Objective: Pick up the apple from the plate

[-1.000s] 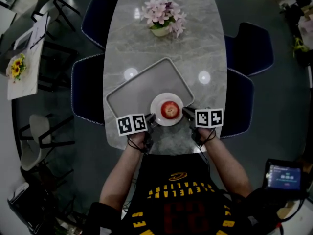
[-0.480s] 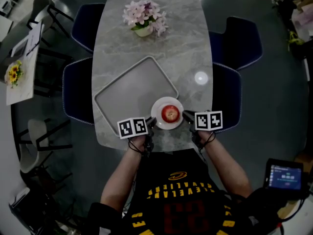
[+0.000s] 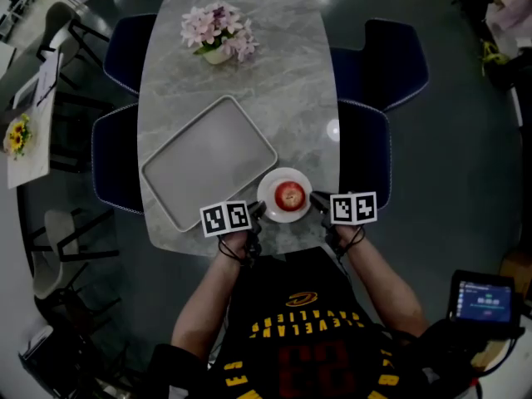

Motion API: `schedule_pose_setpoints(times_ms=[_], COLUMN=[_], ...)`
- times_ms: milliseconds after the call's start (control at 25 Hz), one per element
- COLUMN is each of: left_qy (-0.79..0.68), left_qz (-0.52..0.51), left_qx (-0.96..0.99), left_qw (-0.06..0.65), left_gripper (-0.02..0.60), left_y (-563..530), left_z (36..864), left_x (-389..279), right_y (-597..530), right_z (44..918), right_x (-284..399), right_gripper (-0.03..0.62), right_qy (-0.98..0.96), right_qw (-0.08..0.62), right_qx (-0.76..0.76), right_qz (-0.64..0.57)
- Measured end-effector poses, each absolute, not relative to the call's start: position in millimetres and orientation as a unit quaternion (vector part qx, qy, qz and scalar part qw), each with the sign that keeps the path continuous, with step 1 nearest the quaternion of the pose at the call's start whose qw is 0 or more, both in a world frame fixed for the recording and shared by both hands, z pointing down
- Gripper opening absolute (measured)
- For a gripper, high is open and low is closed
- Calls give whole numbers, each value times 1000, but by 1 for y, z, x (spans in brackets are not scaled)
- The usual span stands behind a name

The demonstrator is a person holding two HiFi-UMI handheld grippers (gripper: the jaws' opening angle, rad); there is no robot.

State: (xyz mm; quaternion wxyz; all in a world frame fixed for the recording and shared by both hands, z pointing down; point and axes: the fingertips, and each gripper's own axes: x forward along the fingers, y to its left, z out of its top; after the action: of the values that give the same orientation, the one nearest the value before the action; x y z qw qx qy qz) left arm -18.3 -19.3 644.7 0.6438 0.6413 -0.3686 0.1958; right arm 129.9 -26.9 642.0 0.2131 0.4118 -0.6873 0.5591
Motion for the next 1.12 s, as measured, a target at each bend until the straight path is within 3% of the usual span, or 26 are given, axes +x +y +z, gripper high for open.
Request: schedule_pose_setpoints(times_ms=[480,1120], left_qy=[-361,-370], left_qz=[199,193], left_qx=[638,628], left_qw=[650,657], left_gripper=[41,41], left_y=[-7,-1], left_z=[656,680], left_x=[33,45], right_y=[-15,-11], right_z=[650,674], right_x=[181,193], right_gripper=[31,31], right_qy=[-680,-675], right_qw=[215,225], right_qx=[420,413], right_qz=[562,568])
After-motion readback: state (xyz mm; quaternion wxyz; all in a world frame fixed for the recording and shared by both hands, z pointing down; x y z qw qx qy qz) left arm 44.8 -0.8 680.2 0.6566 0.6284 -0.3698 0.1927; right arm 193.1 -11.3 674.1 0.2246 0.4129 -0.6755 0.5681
